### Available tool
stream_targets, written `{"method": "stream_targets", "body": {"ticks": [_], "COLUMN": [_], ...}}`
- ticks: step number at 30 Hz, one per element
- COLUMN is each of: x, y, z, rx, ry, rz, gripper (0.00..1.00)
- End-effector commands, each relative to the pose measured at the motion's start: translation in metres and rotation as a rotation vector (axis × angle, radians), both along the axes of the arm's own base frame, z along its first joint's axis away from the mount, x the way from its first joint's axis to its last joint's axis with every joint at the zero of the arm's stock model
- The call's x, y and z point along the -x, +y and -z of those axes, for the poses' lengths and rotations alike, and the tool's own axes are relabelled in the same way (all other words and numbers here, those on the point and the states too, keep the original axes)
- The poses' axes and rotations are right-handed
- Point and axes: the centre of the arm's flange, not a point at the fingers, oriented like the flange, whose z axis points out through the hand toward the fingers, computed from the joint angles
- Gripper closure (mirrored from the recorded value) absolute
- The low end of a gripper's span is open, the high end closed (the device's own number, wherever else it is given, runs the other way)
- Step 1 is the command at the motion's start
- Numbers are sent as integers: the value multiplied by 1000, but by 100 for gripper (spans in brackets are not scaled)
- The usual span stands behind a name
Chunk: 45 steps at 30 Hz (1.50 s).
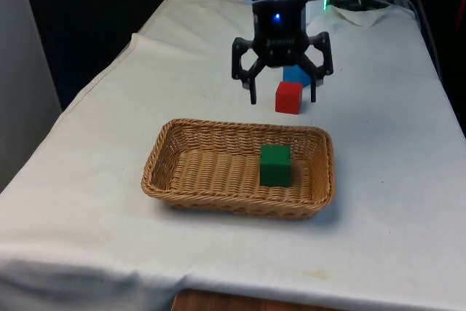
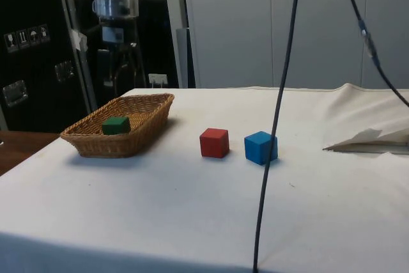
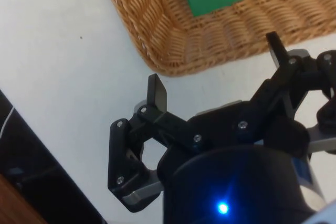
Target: Pick up exactly two blocks and place them into the basket.
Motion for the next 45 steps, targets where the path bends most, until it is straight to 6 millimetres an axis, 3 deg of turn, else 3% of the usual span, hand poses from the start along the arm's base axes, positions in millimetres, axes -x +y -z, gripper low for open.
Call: {"method": "stream_targets", "body": {"ticks": [1,34,45], "x": [5,77,105], "y": [0,-16,-15], "z": [-4,-37,-31], "rx": [5,-6,-7], "ry": [5,44,68], "rz": [3,-8,-10], "gripper": [0,0,0]}}
